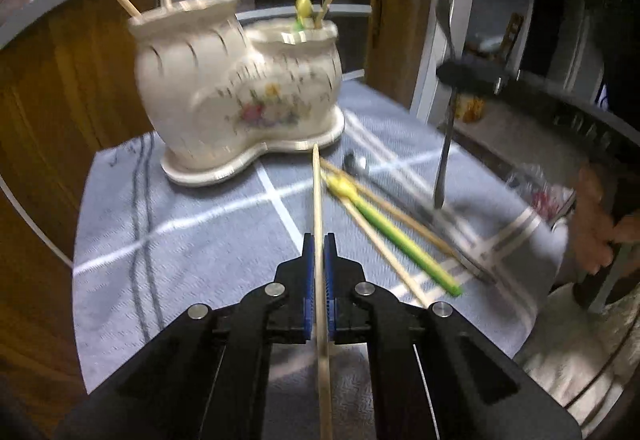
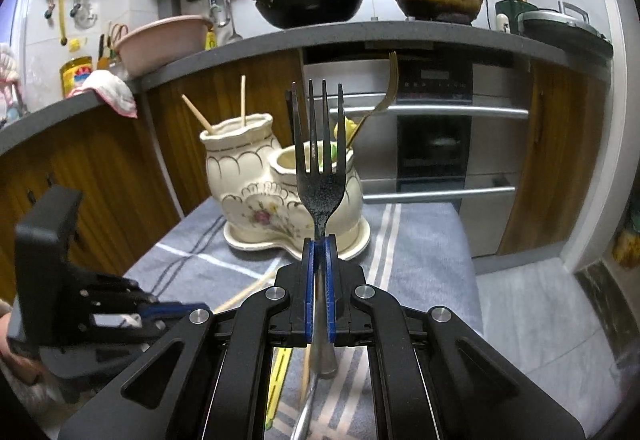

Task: Organize utensils
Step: 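Lift the chopstick and silver fork up over the ceramic holder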

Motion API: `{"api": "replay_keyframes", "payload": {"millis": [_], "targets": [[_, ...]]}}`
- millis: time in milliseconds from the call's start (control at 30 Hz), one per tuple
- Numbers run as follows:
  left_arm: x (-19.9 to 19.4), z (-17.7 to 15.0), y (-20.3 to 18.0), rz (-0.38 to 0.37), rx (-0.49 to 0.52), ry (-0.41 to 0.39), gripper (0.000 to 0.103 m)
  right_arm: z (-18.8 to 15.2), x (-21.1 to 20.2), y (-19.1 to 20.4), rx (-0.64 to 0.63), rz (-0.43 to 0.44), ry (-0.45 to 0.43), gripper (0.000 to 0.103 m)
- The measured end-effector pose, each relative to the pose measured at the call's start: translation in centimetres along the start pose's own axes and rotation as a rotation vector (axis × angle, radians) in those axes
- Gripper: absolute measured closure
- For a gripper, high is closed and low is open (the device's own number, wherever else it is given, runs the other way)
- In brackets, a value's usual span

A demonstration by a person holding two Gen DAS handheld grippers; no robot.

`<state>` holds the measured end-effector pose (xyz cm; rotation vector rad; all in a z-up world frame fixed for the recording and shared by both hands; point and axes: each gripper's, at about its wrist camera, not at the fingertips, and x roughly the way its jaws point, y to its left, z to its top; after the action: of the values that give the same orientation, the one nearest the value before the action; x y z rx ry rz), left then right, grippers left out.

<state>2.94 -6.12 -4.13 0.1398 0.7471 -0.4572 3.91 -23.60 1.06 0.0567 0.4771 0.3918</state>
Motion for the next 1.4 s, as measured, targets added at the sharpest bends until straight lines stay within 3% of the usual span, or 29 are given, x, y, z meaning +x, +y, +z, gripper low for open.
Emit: {"api": "replay_keyframes", "payload": {"millis": [233,467,600,800,900,1100,1400], "targets": [[-4.1,2.1,1.7,-0.048,-0.024,-0.22,0.098,1.3,-0.8,0.5,0.019,0.007,-0.044,0.097],[-7.3,6.2,4.0,-0.052,-0.045,-0.456,0.098,5.3,-1.2,1.6,0.001,0.008,-0.136,0.097],[-7.7,9.1,6.1,-0.108,-0.117,-0.55,0.098,7.8,-0.5,1.8,0.001,0.003,-0.172,0.097],[-6.8,12.6,9.0,-0.171,-0.208,-0.636,0.098,10.6,1.0,1.5,0.026,0.009,-0.22,0.097],[-6.1,14.1,9.8,-0.164,-0.223,-0.665,0.098,11.3,1.8,1.3,0.034,0.002,-0.241,0.097],[-3.3,16.3,9.5,-0.072,-0.163,-0.67,0.098,11.4,3.9,0.4,0.071,-0.009,-0.257,0.097],[-0.3,16.7,8.8,0.045,-0.108,-0.677,0.098,10.4,6.4,-0.5,0.069,0.018,-0.219,0.097]]}}
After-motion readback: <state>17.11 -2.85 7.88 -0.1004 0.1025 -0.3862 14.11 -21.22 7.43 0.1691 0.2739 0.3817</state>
